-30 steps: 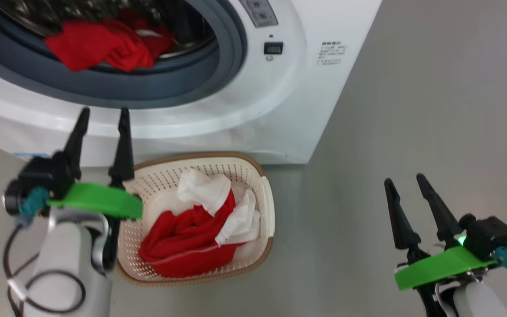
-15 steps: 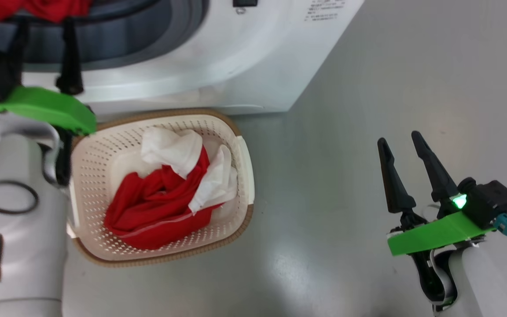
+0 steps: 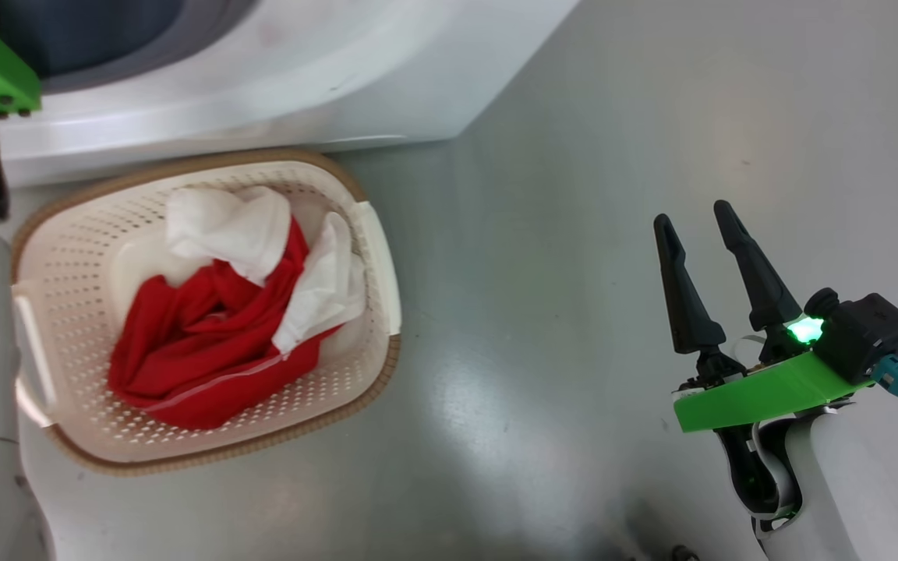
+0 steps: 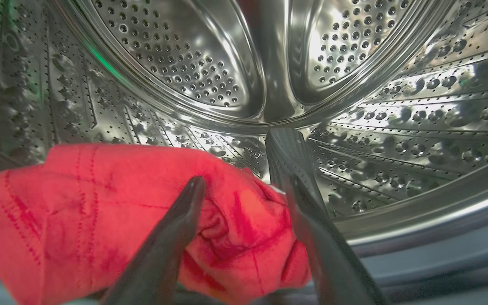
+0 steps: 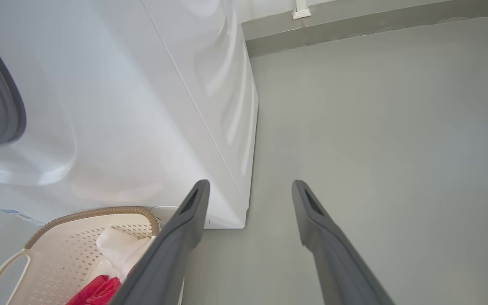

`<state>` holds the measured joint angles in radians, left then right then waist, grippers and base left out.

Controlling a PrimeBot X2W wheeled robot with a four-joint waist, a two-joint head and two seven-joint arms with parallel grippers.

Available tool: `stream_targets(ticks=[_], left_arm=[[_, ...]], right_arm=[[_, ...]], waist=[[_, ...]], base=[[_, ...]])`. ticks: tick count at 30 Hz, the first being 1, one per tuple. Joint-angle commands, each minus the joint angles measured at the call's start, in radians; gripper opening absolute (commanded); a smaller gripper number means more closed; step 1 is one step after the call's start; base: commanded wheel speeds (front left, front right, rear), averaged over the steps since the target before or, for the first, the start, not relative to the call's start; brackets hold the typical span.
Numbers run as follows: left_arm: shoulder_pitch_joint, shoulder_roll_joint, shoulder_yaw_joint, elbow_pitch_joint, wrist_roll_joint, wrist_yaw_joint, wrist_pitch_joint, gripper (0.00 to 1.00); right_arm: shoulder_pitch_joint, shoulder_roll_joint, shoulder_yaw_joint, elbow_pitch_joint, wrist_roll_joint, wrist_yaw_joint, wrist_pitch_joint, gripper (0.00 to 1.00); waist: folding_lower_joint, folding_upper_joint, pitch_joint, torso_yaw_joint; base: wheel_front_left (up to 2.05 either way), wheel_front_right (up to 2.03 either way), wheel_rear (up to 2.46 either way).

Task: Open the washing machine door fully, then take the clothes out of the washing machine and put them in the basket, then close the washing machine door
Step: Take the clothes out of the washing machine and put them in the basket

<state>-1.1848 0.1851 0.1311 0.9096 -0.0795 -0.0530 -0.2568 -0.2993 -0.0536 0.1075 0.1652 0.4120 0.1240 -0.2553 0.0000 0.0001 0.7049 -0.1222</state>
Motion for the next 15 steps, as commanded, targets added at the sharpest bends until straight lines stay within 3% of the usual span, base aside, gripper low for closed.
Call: stream_targets(ticks=[1,15], left_arm=[[-0.014,0.057,0.014,0.002,0.010,0.006,-0.005,1.00],[-0.091,0.090,-0.048,0.240,0.052,0.002,-0.005,1.00]], right_arm=[[0.002,0.003,0.025,-0.022,0.009,0.007,-0.006,1.00],[-0.003,0.003,0.028,-0.027,0.025,0.007,-0.006,1.00]], waist=[[0.0000,-0.0001,0.026,-0.029],[0.0000,-0.0001,0.026,-0.035]], base=[[0.00,0.00,0.00],[0.00,0.00,0.00]])
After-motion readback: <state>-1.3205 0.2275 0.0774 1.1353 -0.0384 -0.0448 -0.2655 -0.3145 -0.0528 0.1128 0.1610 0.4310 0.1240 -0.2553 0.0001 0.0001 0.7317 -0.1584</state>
